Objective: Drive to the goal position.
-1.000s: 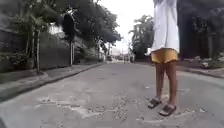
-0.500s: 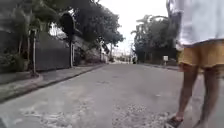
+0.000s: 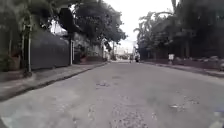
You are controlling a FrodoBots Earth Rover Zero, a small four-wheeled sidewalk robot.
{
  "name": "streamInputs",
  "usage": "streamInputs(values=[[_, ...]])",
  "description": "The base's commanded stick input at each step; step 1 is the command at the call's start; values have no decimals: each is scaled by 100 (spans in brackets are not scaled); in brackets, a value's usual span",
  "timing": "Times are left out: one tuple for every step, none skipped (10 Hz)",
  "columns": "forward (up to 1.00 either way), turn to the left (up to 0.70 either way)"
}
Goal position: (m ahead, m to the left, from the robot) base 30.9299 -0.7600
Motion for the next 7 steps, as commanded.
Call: streamInputs(values=[[100,1],[100,1],[100,1],[100,-11],[100,-39],[100,-39],[100,-39]])
